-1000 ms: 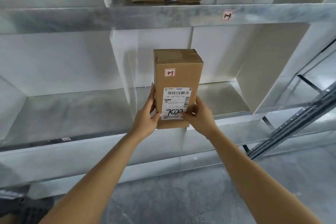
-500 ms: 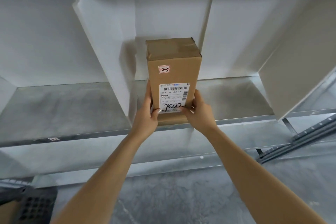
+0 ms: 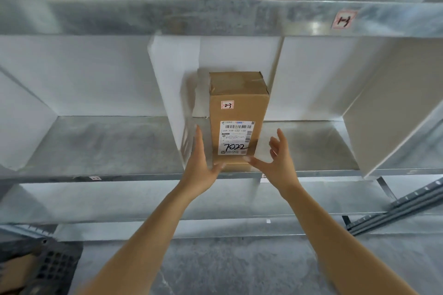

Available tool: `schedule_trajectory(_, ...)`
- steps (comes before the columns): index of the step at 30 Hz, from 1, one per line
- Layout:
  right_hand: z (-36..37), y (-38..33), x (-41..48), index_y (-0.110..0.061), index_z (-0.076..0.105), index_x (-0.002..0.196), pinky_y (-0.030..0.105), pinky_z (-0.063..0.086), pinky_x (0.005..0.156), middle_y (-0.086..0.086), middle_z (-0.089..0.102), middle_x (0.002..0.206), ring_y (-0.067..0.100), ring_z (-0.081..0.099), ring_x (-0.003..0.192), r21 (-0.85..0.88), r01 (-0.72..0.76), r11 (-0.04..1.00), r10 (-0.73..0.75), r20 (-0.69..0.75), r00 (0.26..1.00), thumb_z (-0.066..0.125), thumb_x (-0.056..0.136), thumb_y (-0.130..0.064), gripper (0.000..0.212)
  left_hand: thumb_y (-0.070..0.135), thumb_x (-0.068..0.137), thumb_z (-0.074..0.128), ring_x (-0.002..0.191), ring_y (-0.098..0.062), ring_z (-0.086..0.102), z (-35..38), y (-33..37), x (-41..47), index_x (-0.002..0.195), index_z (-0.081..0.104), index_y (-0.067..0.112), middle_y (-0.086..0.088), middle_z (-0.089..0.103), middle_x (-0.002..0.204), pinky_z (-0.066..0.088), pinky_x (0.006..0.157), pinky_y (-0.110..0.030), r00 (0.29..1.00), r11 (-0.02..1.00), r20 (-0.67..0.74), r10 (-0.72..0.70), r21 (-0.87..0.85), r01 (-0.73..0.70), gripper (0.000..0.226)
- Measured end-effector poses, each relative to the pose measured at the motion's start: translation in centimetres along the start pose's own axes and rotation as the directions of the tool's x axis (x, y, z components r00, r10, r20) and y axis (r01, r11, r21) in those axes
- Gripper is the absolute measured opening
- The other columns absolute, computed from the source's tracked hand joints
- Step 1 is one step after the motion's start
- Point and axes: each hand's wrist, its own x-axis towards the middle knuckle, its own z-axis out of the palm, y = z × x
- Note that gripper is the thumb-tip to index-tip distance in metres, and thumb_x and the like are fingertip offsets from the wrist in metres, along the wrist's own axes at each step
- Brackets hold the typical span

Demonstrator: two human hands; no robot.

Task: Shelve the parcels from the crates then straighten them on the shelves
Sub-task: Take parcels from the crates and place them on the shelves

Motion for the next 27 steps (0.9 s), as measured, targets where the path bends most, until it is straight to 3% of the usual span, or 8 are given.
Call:
schedule_trajectory(4,-1.2,-3.4,-2.3,-0.023,0.02,0.151,0.028,0.033,0.108,0.004,0.035,0.152,0.019,0.036,0.138,0.11,0.083,0.99,-0.075,-0.078,0.994,0.085,0.068,-0.023,0.105,0.017,0.084,0.07,0.145,-0.017,0.021,-3.2,3.0,-4.0,0.151,-0.004,0.025,-0.002,0.017,0.158,0.027,0.116,-0.037,0.998,0.998,0.057,-0.041,-0.039,0.043,0.1)
schedule_trajectory(7,-1.2,-6.9,-4.4,-0.022,0.03,0.145,0.025,0.036,0.106,0.0,0.045,0.14,0.013,0.044,0.128,0.137,0.197,0.971,-0.19,-0.061,0.98,0.086,0.069,-0.016,0.094,0.016,0.08,0.075,0.136,-0.018,0.039,-6.7,4.9,-7.1,0.147,0.023,0.028,0.0,0.037,0.149,0.037,0.109,-0.032,0.998,0.994,0.002,-0.062,-0.085,0.062,0.086)
schedule_trajectory(10,-0.2,-10.4,-6.7,-0.026,0.04,0.131,0.023,0.046,0.102,-0.005,0.054,0.125,0.006,0.055,0.116,0.148,0.287,0.946,-0.292,0.01,0.956,0.085,0.068,-0.018,0.078,0.015,0.076,0.078,0.121,-0.013,0.052,-10.8,6.2,-10.6,0.132,0.042,0.034,0.006,0.054,0.125,0.045,0.101,-0.028,0.994,0.986,-0.077,-0.081,-0.149,0.069,0.069)
schedule_trajectory(14,3.8,-14.9,-9.8,-0.03,0.041,0.129,0.017,0.048,0.096,-0.013,0.053,0.12,0.003,0.055,0.112,0.188,0.382,0.905,-0.407,0.112,0.907,0.082,0.063,-0.037,0.078,0.017,0.075,0.079,0.116,-0.007,0.053,-17.5,6.7,-15.8,0.132,0.047,0.03,0.005,0.055,0.123,0.046,0.095,-0.022,0.969,0.981,-0.223,-0.109,-0.18,0.069,0.066)
schedule_trajectory(17,8.9,-17.7,-12.6,-0.026,0.039,0.134,0.024,0.045,0.103,-0.009,0.052,0.127,0.009,0.054,0.118,0.251,0.399,0.882,-0.453,0.218,0.864,0.082,0.068,-0.03,0.079,0.016,0.076,0.078,0.113,-0.009,0.055,-22.8,5.9,-20.3,0.129,0.048,0.03,0.005,0.055,0.123,0.048,0.088,-0.017,0.927,0.978,-0.342,-0.152,-0.184,0.093,0.062)
schedule_trajectory(22,19.7,-21.0,-18.8,-0.025,0.041,0.132,0.017,0.046,0.098,-0.006,0.052,0.126,0.009,0.055,0.115,0.317,0.434,0.843,-0.529,0.345,0.775,0.082,0.064,-0.029,0.079,0.013,0.075,0.078,0.113,-0.014,0.055,-32.1,2.5,-29.4,0.122,0.048,0.035,0.005,0.055,0.12,0.047,0.1,-0.035,0.838,0.965,-0.502,-0.215,-0.24,0.104,0.059)
schedule_trajectory(27,30.9,-23.1,-26.7,-0.026,0.04,0.135,0.017,0.044,0.097,-0.009,0.05,0.129,0.008,0.052,0.114,0.336,0.39,0.857,-0.514,0.504,0.694,0.083,0.069,-0.024,0.079,0.01,0.075,0.078,0.109,-0.014,0.056,-40.7,-1.8,-39.6,0.126,0.046,0.027,0.005,0.054,0.114,0.047,0.094,-0.026,0.717,0.951,-0.632,-0.295,-0.264,0.158,0.063)
